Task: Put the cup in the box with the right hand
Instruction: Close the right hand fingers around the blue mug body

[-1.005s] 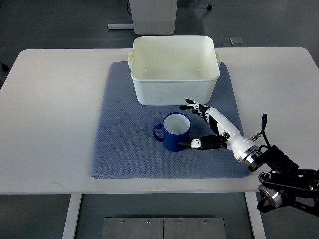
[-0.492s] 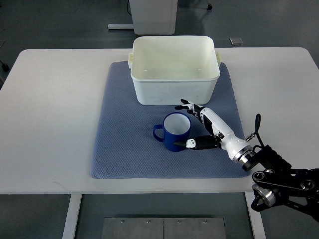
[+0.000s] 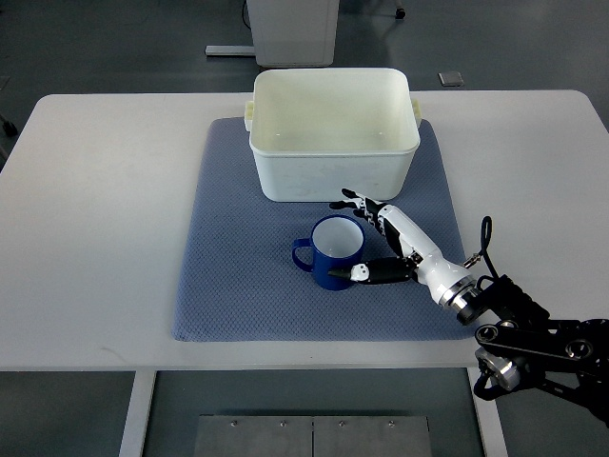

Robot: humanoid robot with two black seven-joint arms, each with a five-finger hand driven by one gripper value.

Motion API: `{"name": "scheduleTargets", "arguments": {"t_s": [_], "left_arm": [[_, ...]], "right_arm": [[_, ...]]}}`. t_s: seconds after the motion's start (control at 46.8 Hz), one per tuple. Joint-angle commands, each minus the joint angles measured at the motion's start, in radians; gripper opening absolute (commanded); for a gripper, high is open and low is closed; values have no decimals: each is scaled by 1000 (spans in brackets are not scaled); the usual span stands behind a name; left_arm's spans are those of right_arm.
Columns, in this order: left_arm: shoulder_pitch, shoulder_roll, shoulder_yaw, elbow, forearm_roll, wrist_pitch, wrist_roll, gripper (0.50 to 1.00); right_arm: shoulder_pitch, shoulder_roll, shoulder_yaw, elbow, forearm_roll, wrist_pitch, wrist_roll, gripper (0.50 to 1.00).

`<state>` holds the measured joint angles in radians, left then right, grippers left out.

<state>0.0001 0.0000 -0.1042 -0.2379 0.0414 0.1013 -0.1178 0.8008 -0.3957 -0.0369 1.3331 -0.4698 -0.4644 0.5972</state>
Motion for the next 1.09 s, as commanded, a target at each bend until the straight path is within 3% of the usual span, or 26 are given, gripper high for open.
{"name": "scheduleTargets", "arguments": {"t_s": [0.0,1.069], "left_arm": [[0,0,0,0,0,0,0,1000],[0,0,0,0,0,0,0,1000]], "right_arm": [[4,6,-3,-5,3,0,-2,998],[14,29,-40,-29,14,0,-34,998]]}}
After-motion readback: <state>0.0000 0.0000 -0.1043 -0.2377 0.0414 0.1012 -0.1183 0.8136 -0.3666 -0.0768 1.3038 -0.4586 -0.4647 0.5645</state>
